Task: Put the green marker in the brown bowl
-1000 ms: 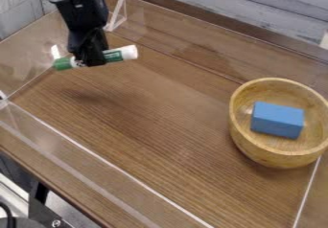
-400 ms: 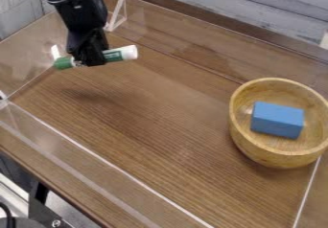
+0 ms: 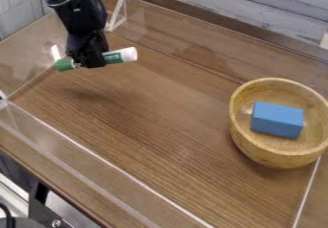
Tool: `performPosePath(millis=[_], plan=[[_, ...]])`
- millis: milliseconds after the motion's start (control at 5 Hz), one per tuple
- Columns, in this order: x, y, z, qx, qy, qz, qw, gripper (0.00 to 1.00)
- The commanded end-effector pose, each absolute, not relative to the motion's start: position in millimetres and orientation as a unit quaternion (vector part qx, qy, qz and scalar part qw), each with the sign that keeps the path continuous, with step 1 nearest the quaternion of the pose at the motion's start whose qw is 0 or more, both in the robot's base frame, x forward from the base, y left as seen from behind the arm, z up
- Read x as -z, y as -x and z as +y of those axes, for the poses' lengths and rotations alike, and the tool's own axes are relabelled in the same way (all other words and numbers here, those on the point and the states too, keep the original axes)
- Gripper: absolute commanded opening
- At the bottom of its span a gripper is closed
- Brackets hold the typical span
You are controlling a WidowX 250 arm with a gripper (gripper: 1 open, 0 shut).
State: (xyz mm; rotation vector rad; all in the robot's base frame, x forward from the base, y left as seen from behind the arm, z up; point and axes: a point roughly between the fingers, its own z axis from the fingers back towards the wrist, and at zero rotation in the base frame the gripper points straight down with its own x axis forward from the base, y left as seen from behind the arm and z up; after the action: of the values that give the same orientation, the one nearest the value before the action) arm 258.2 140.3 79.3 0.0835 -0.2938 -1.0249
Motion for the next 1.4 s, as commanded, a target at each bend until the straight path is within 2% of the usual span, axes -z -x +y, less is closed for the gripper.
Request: performPosePath(millis=[0,600,1200], plan=[[-94.8,-265,122,0.493,-0.053,-0.154,0.855,0.0],[-114.1,-283,37,0.519,-0.054,-0.17,0.836,0.0],[-120.5,-286,-28,0.554,-0.056,-0.191,0.809,0.0]])
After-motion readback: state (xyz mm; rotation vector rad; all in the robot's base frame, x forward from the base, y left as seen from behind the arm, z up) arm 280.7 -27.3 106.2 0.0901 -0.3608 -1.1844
